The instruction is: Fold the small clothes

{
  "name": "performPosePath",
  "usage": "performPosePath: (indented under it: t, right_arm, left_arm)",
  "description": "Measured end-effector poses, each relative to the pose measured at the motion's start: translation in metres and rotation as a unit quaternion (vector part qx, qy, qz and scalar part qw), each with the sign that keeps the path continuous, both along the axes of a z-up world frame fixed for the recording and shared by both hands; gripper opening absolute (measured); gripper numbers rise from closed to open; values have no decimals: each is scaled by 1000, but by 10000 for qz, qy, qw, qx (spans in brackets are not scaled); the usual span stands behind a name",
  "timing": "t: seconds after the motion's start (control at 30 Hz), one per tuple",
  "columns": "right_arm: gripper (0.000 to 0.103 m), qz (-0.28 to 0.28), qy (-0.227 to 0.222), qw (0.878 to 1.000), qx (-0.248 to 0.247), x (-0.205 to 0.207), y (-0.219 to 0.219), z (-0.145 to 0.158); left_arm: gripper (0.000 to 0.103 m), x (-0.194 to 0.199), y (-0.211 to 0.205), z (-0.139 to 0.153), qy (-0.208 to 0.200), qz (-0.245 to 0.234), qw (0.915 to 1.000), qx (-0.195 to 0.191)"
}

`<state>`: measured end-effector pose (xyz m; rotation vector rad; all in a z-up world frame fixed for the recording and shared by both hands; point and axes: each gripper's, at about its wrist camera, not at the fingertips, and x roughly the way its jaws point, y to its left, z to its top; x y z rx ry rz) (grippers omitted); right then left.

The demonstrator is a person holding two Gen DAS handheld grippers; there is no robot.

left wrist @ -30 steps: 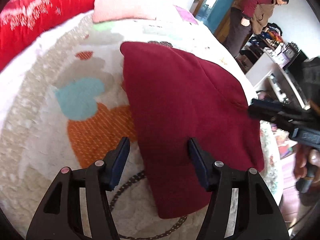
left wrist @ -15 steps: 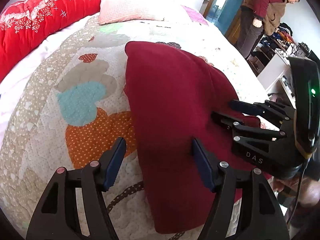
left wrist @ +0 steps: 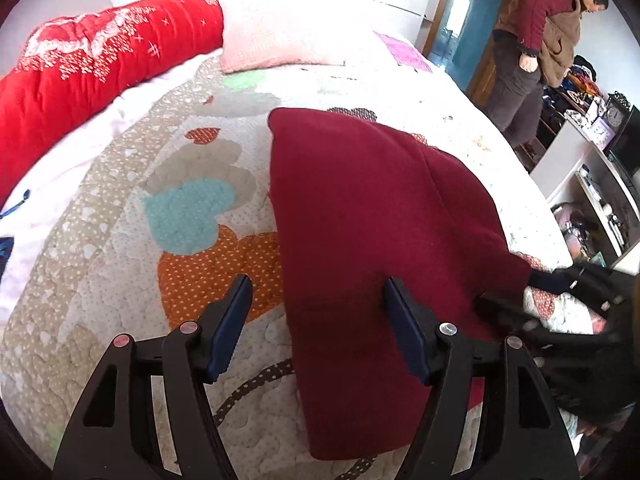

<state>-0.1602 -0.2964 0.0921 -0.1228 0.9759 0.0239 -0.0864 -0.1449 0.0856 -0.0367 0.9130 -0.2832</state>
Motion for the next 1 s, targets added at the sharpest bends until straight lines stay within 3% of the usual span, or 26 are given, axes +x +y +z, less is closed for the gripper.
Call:
performPosePath:
  t: [0.07,0.2,0.37,1.0]
  right_arm:
    - [44,-86,110,9999,92,-1,-4,-13]
    - [45,-219,-170,9992,299,-13,-2,1]
    - [46,-376,-463,9982,54,-26,8,16]
    - [48,-681,-415,9964,296,-28,12,20]
  left_arm:
    - [68,-3,0,2,-54,52,10000,60]
    - [68,-9,2,7,-221,173,9995,116]
    - [68,-18,5,12,-390,364,9984,176]
    - [68,-32,6,15,-479,495,9973,248]
